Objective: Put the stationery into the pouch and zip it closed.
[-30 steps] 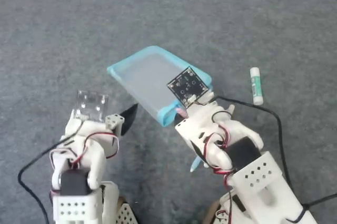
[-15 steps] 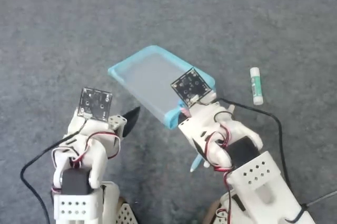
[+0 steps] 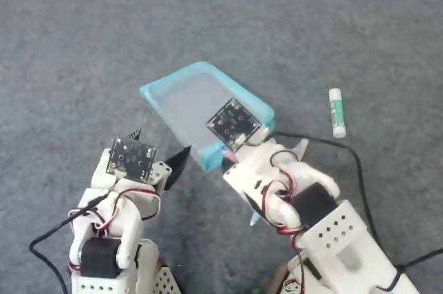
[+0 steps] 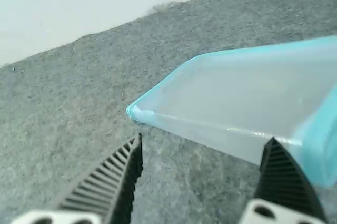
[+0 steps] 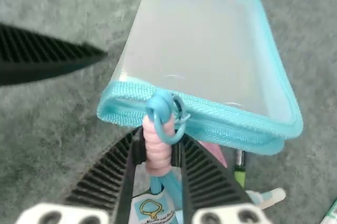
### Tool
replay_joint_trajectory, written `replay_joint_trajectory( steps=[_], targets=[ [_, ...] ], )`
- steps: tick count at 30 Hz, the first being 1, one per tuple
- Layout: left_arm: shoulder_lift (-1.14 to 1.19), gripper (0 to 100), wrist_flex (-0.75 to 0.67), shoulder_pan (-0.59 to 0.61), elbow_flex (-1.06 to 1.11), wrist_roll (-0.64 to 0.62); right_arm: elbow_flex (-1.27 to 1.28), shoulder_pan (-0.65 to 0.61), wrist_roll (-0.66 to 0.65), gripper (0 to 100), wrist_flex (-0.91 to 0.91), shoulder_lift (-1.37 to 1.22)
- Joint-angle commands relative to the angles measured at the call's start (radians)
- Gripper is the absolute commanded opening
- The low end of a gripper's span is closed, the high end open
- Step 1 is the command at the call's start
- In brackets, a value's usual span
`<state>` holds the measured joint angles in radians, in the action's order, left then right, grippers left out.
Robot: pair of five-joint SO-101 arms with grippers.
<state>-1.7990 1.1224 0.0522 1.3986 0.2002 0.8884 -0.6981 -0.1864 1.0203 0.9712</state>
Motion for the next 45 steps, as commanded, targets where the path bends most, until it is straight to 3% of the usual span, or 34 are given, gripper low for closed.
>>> replay_joint_trajectory(
  steps=[1,8,15,21,24,38,45],
  targets=[
    [-0.018,34,0.005,-0.011,-0.016,0.008,-0.157,-0.015,-0.012,0.6,0.021,-0.070],
    [-0.018,34,0.005,-0.005,-0.016,0.006,-0.311,-0.077,-0.008,0.6,0.013,-0.323],
    [-0.018,34,0.000,-0.002,-0.005,0.006,-0.321,-0.076,-0.014,0.6,-0.019,-0.340],
    [-0.020,34,-0.032,0.166,-0.012,0.035,-0.316,-0.074,-0.044,0.6,-0.047,-0.367],
    [-0.020,34,-0.034,0.193,-0.012,0.051,-0.315,-0.074,-0.044,0.6,-0.048,-0.369],
    [-0.014,34,0.055,0.120,-0.094,0.051,-0.152,-0.065,-0.020,0.6,-0.174,-0.186],
    [-0.014,34,0.061,-0.035,-0.093,0.048,-0.153,-0.085,-0.021,0.6,-0.171,-0.202]
  ],
)
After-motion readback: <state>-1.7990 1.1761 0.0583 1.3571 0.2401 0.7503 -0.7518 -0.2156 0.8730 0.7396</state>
